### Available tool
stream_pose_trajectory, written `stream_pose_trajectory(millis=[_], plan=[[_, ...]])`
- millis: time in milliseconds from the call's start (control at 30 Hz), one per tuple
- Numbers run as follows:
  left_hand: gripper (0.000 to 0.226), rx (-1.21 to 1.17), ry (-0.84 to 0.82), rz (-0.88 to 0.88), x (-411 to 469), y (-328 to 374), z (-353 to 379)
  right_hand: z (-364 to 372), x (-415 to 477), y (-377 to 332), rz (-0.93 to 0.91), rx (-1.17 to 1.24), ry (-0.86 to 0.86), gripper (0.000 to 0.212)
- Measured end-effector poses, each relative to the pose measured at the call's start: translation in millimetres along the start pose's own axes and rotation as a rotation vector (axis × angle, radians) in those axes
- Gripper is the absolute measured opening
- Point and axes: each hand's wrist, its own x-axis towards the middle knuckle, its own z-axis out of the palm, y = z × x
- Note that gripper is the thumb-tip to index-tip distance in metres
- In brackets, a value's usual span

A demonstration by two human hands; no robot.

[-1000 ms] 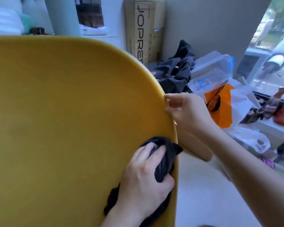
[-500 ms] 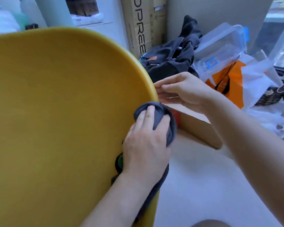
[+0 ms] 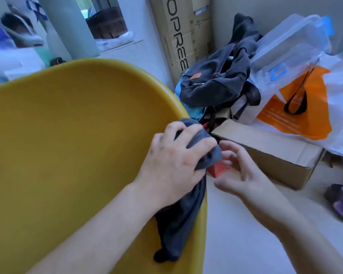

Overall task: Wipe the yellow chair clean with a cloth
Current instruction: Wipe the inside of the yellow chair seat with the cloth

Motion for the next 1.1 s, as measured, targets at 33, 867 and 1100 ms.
stream_pose_trajectory(millis=[33, 867, 1100], plan=[[0.037, -0.016, 0.010, 0.076, -6, -1, 1, 8, -8, 2, 0.015, -0.108, -0.058, 0.075], [0.057, 0.211, 0.062, -0.160, 117, -173, -19, 31, 91, -46, -0.137, -0.849, 0.120, 0.042], [0.049, 0.264, 0.044, -0.004, 121, -158, -16, 38, 126, -84, -0.127, -1.095, 0.012, 0.049]])
